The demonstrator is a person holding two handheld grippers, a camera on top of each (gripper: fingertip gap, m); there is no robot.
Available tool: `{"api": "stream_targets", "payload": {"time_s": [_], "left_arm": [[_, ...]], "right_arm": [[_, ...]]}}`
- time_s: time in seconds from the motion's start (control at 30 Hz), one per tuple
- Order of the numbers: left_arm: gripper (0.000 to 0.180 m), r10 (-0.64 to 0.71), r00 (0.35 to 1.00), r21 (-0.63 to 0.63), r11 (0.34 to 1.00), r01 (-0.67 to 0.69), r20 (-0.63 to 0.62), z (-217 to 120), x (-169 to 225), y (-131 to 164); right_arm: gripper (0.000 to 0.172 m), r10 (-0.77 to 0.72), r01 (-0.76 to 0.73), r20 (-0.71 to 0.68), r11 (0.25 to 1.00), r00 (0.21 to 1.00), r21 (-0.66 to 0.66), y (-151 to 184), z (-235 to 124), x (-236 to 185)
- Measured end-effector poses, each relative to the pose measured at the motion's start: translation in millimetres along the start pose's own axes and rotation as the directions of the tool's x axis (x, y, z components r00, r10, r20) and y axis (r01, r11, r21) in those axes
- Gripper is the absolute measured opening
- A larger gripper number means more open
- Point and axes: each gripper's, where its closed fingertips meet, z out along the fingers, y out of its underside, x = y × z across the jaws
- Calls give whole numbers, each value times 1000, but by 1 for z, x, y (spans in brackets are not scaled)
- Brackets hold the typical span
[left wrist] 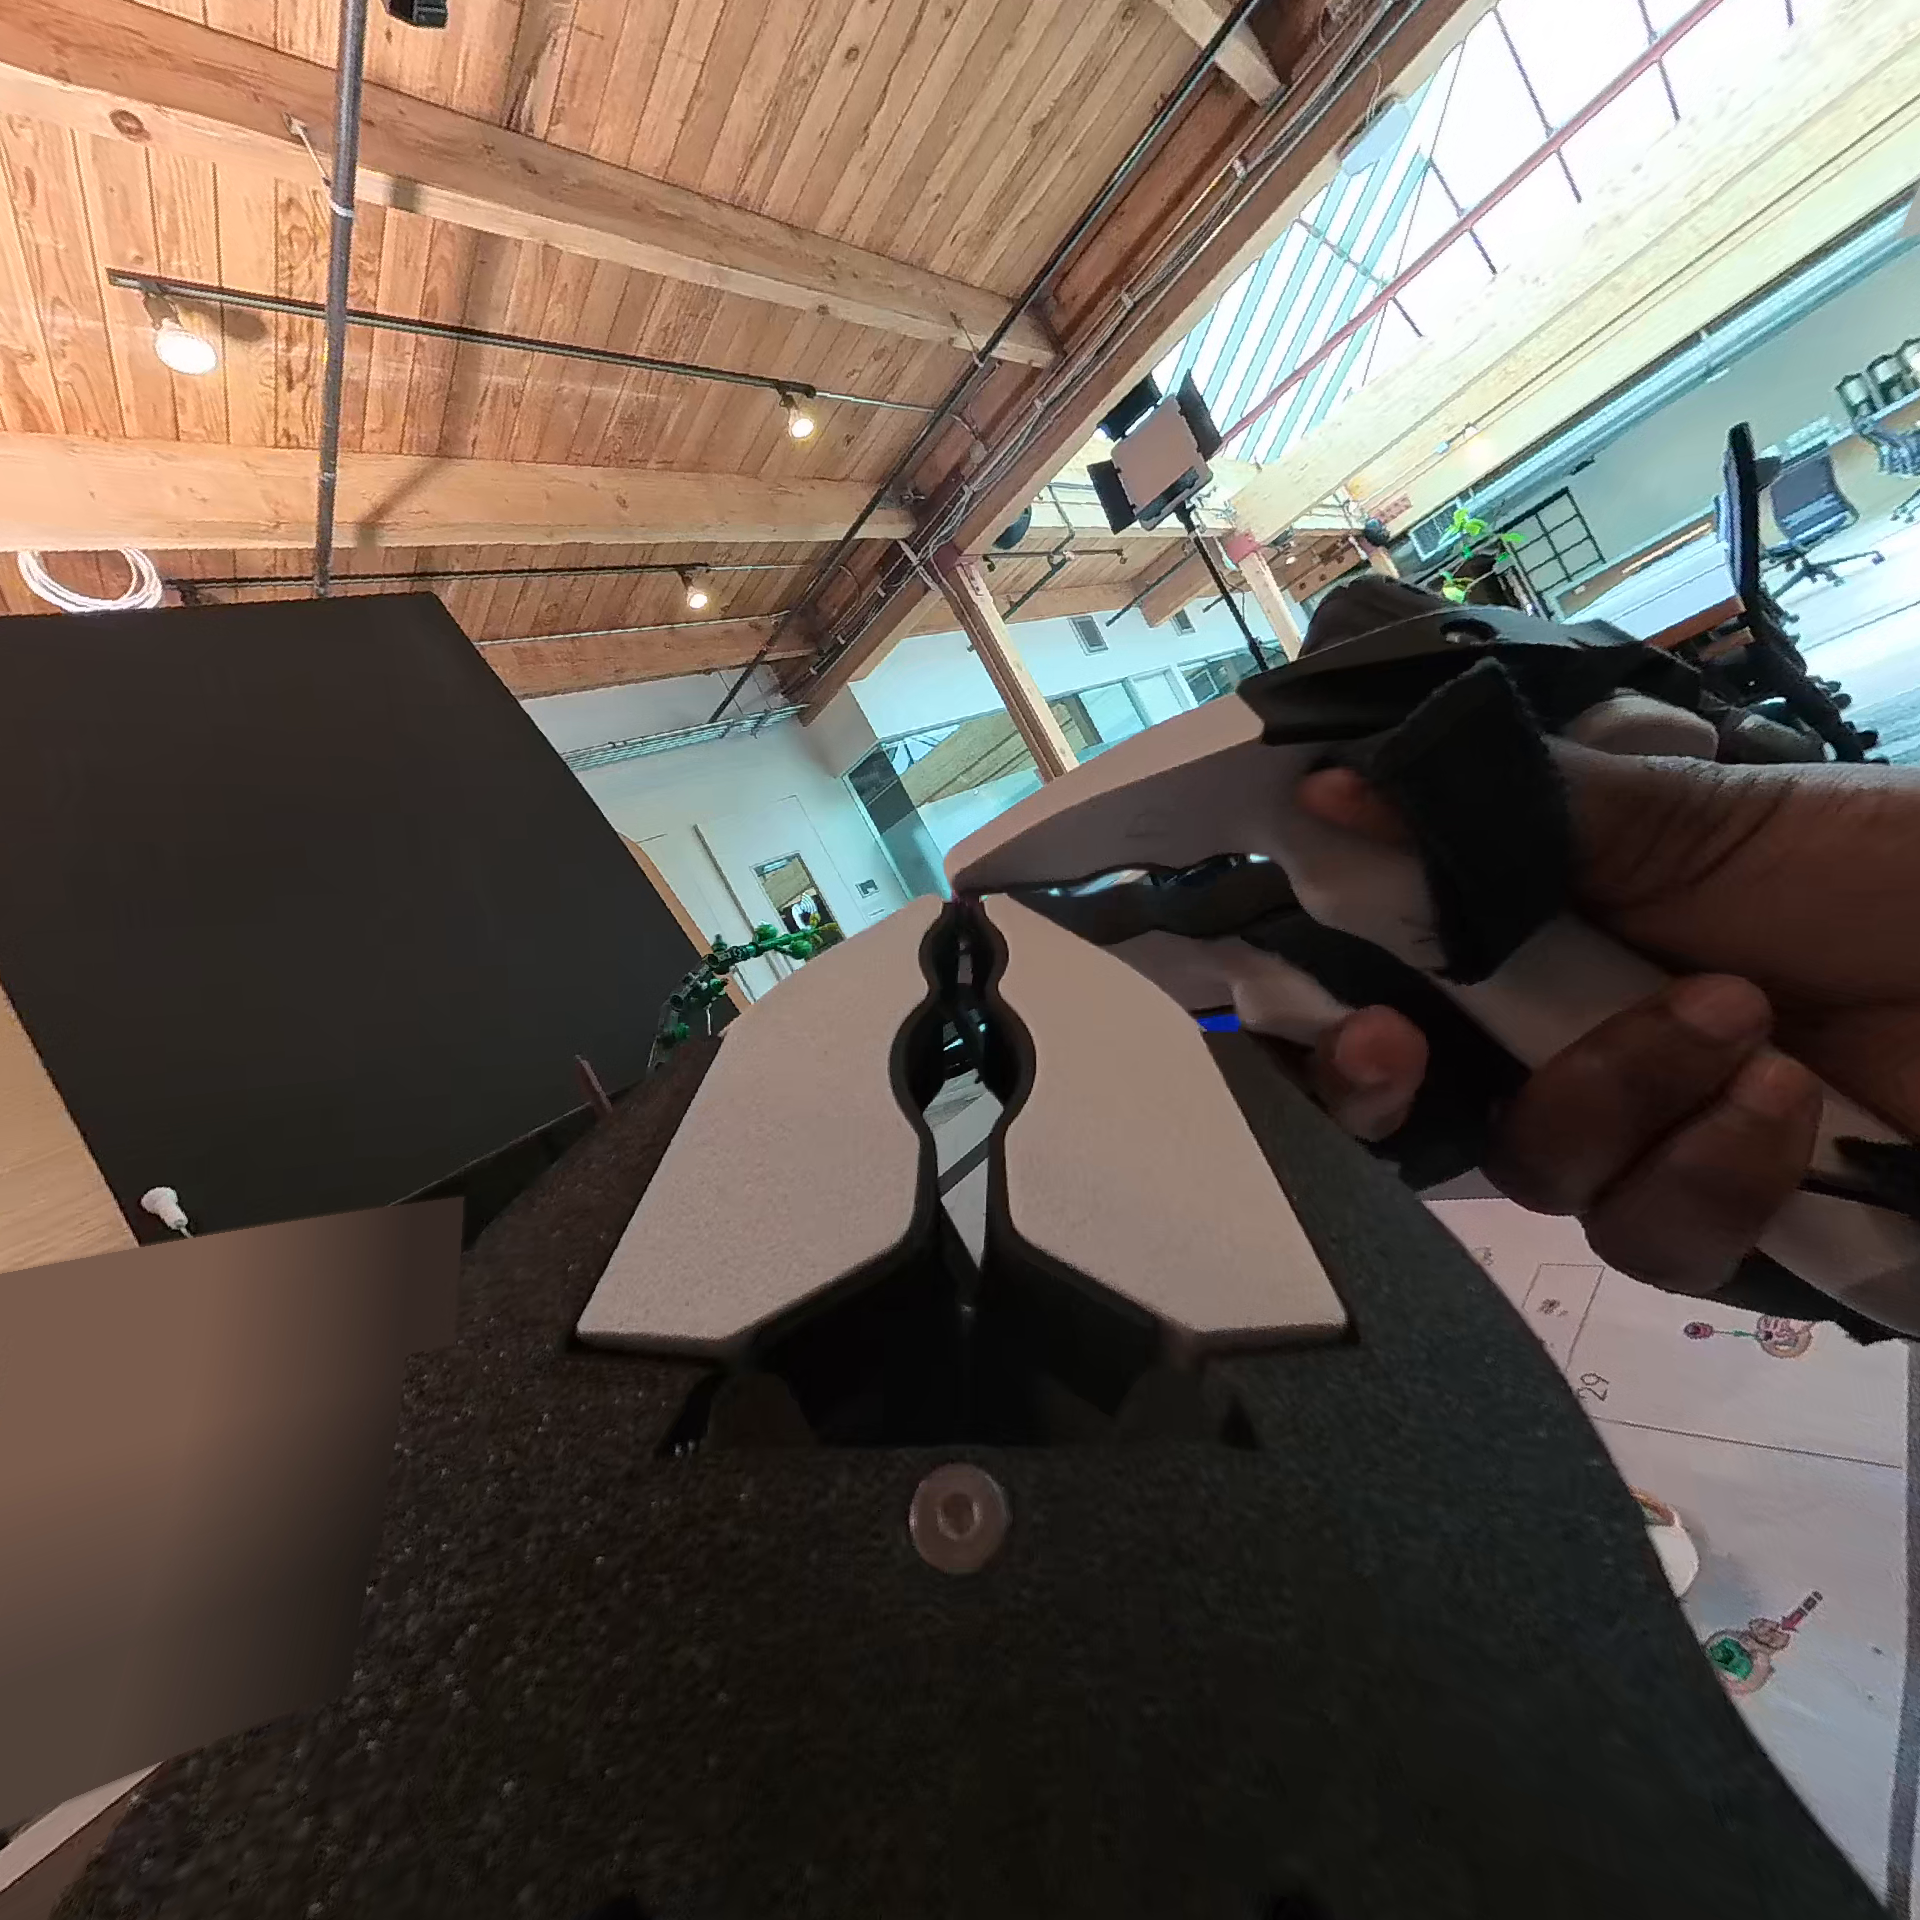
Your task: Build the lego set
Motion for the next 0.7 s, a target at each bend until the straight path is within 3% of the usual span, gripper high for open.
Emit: {"api": "stream_targets", "payload": {"time_s": [0.2,0.27,0.33,0.4,0.47,0.57,0.63,0.7], "left_arm": [[3,7,1000,-7,1000,-7,-12,0,2,2],[11,5,998,-21,1000,-7,-66,0,8,4],[15,-24,989,-51,999,16,-149,0,14,8],[17,-133,974,-129,985,111,-183,-2,8,18],[14,-354,913,-287,913,290,-204,-3,4,34],[14,-658,734,-540,684,490,-169,-8,19,54],[11,-732,670,-538,617,574,-124,-4,25,50],[11,-768,632,-520,584,623,-105,1,29,44]], "right_arm": [[14,-51,51,-10,998,999,-29,1,-1,1],[13,-97,95,-21,994,995,-62,0,-2,3],[13,-197,191,-34,973,980,-131,-3,-7,7],[14,-372,348,-30,891,928,-292,-1,-15,14],[14,-600,526,8,694,800,-491,4,-28,27],[14,-881,697,141,251,453,-672,0,-44,43],[14,-937,707,248,-1,246,-707,-2,-48,46],[14,-945,689,307,-147,114,-709,-3,-49,48]]}}
